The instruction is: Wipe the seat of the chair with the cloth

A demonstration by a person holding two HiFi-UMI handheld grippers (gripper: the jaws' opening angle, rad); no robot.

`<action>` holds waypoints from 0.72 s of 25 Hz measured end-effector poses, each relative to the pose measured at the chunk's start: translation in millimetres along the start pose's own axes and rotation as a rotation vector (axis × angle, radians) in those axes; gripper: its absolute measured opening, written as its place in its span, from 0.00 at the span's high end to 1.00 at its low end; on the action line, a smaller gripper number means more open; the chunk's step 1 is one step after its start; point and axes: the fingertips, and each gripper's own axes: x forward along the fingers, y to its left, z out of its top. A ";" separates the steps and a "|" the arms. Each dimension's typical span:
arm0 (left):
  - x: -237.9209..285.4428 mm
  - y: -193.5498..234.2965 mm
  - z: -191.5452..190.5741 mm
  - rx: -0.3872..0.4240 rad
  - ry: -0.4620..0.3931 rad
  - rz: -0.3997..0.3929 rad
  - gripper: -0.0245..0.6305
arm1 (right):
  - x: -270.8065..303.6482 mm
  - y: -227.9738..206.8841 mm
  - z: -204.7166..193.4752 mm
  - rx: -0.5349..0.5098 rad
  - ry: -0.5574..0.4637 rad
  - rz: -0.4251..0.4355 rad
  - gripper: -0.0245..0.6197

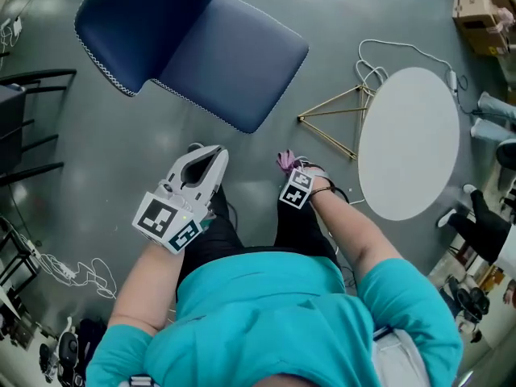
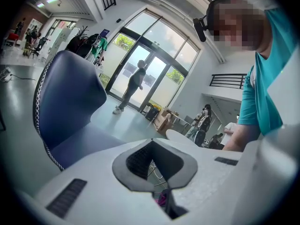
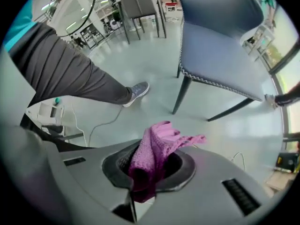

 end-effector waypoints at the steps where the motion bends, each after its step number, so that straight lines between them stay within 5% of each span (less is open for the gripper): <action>1: -2.3 -9.5 5.7 0.006 0.001 -0.003 0.96 | -12.9 4.4 2.3 0.034 -0.028 0.014 0.88; 9: -9.0 -65.8 88.4 0.101 -0.040 -0.053 0.96 | -151.7 -17.9 66.4 0.245 -0.308 0.015 0.88; 18: 13.6 -165.9 192.9 0.235 -0.073 -0.111 0.96 | -353.9 -49.5 46.4 0.439 -0.659 0.067 0.88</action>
